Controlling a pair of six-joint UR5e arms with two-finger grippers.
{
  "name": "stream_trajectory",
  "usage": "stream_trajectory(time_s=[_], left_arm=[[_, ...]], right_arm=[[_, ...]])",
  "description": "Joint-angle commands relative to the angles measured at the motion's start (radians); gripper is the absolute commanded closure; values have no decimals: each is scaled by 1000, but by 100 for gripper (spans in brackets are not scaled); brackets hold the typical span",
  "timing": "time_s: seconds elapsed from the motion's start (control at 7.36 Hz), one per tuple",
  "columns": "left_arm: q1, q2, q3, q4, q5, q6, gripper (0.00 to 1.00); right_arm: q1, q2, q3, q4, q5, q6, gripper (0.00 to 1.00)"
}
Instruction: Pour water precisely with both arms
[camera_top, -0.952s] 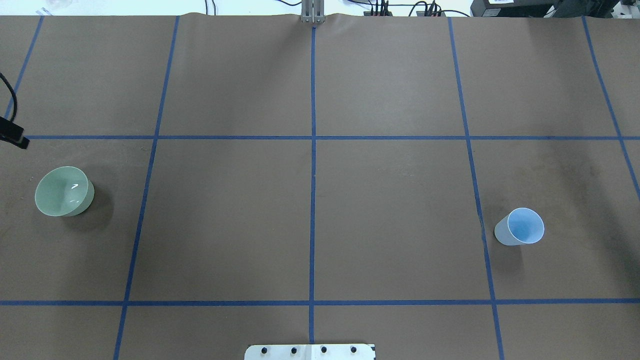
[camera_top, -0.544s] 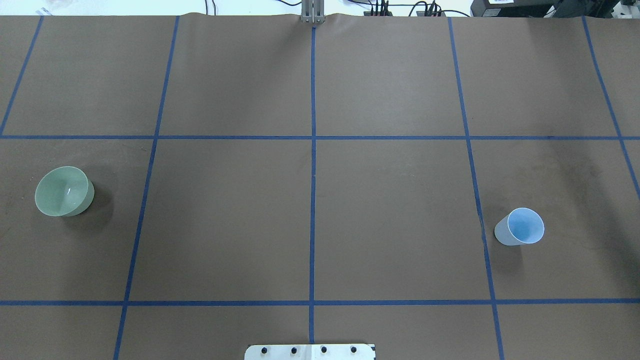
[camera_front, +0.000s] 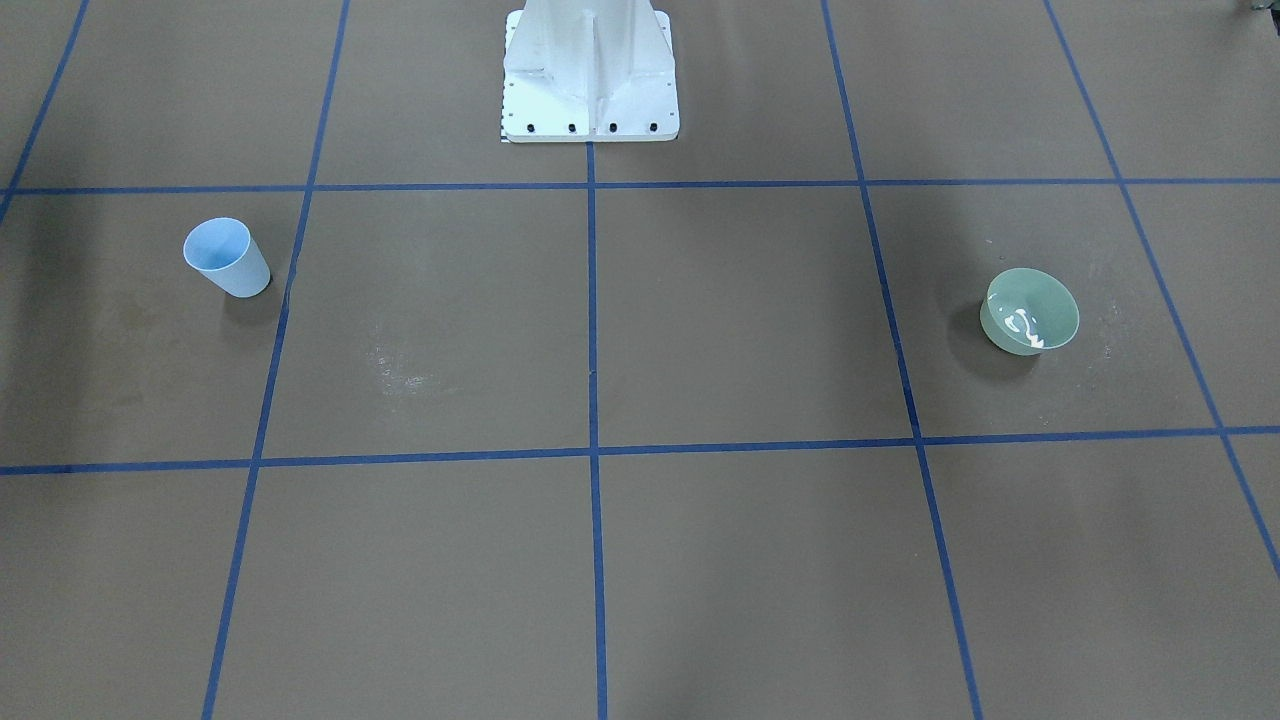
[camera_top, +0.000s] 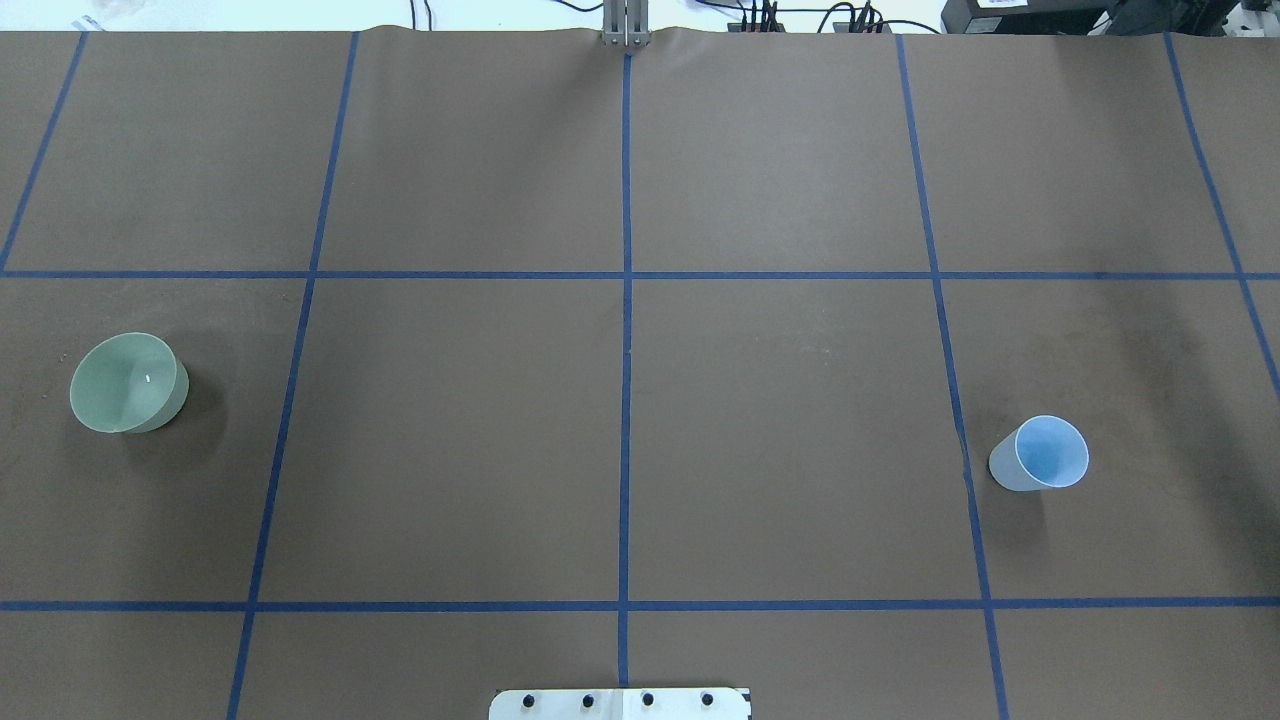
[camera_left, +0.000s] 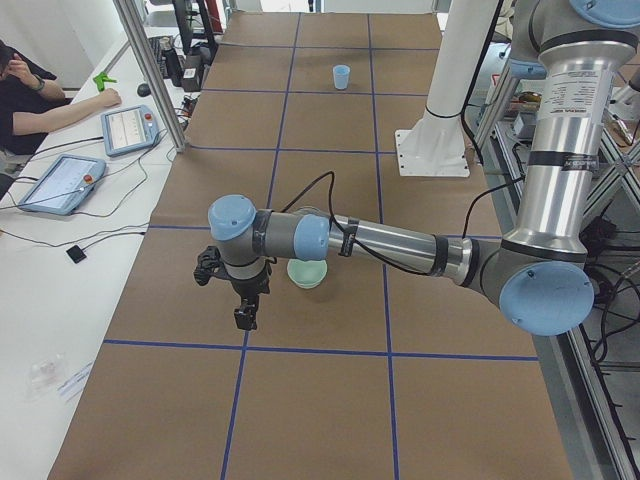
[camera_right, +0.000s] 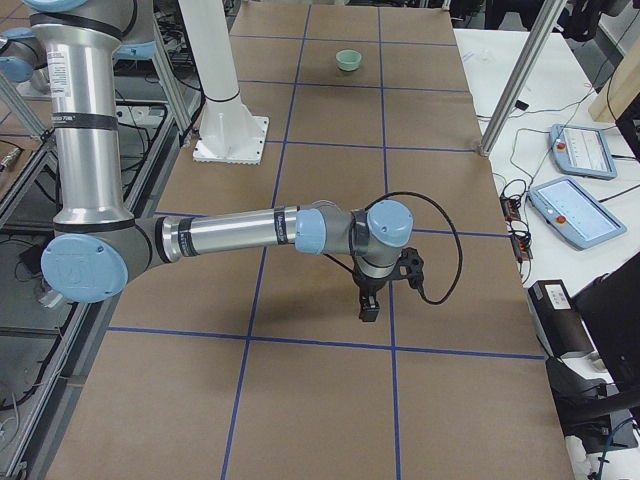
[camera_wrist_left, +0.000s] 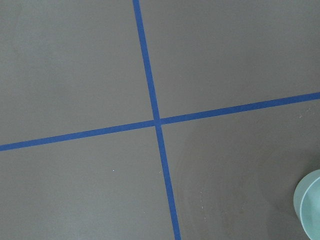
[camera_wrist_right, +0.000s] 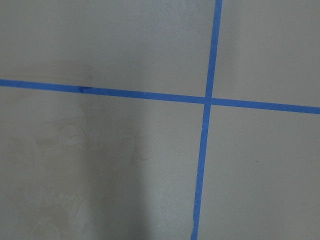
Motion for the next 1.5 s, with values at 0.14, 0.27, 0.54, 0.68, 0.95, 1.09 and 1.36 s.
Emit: stream_trajectory(time_s=[0.14, 0.27, 0.54, 0.68, 0.95, 1.09, 1.36], left_arm=[[-3, 113, -6, -104, -2, 6, 0], [-1, 108, -29, -90, -3, -8, 0], [-1, 110, -81, -57, -53, -45, 0], [-1, 113, -91, -43, -72, -47, 0], [-3, 113, -88, -43, -71, -47, 0], [-1, 113, -85, -43, -71, -47, 0], [-1, 114, -80, -43, -69, -47, 0]], right_arm=[[1, -5, -8, 50, 21, 46, 0], [1, 3, -25, 50, 21, 46, 0], [1, 4, -110, 166, 21, 49, 0], [1, 6, -133, 203, 21, 59, 0], [1, 12, -106, 210, 18, 163, 0], [1, 12, -105, 222, 18, 180, 0], [2, 16, -36, 210, -5, 251, 0]])
